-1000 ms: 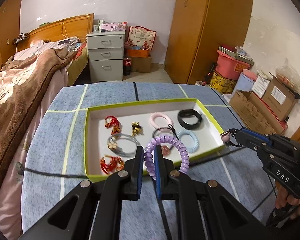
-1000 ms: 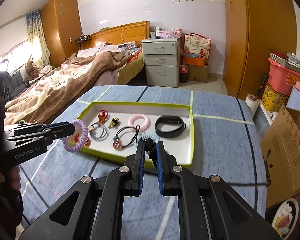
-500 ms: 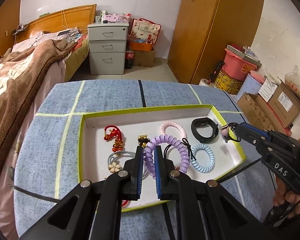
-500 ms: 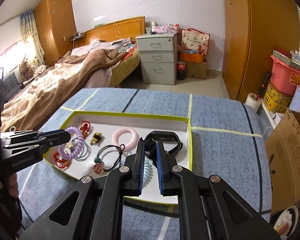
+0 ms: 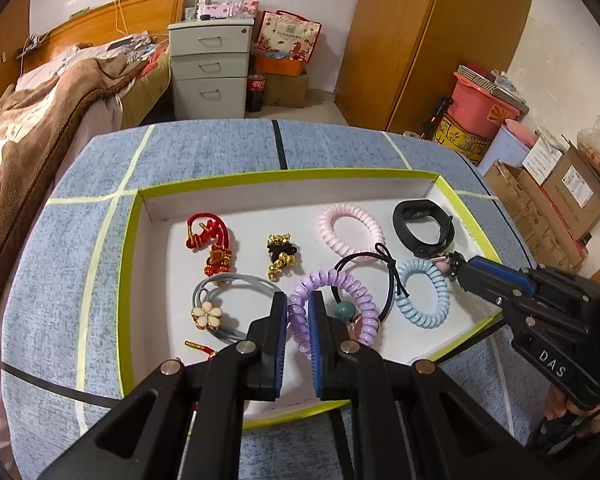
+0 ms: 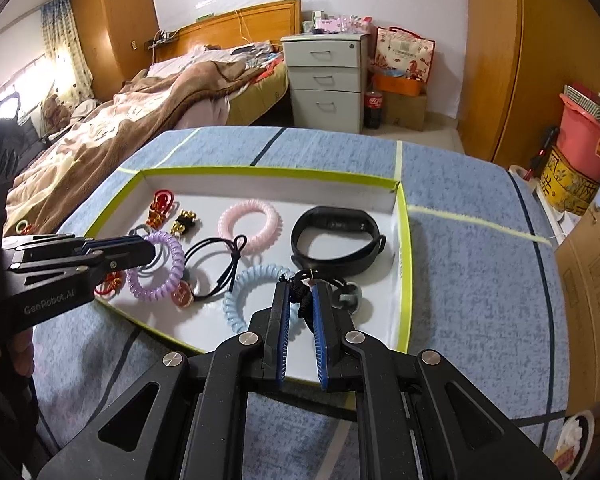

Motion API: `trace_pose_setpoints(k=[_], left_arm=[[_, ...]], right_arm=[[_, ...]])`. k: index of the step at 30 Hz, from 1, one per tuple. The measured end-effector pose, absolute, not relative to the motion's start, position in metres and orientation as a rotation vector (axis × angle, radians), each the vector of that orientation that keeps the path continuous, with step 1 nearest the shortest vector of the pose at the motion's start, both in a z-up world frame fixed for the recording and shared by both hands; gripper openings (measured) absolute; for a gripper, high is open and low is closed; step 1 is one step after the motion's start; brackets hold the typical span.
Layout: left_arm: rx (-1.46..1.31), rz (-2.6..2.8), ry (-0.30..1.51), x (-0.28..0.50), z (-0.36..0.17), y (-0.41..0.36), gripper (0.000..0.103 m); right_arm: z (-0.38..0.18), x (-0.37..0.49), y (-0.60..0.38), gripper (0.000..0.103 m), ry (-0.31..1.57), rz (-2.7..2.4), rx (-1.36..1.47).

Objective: Organize jewelry
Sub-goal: 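Open both tools to release the hair ties inside the box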

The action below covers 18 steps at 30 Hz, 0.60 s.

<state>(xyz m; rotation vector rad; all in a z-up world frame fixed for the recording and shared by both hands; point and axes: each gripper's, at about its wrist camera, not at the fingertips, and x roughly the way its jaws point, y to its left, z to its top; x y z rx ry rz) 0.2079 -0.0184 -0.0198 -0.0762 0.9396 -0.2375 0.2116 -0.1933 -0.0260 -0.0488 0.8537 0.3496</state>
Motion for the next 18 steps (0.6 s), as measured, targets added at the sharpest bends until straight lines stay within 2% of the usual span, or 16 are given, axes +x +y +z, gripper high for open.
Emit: trace_pose_setpoints(k=[15, 18], left_arm=[[-0.089, -0.225, 0.957, 0.2002, -0.0247, -0.0151, 0.012], [-0.089, -0.217, 0.959, 0.1989, -0.0245, -0.0133, 0.013]], right_arm=[[-0.0347, 0.2117, -0.1917, 0.012, 0.908, 0.375, -0.028], [-0.0341, 0.2108, -0.1907, 0.016, 0.905, 0.367, -0.031]])
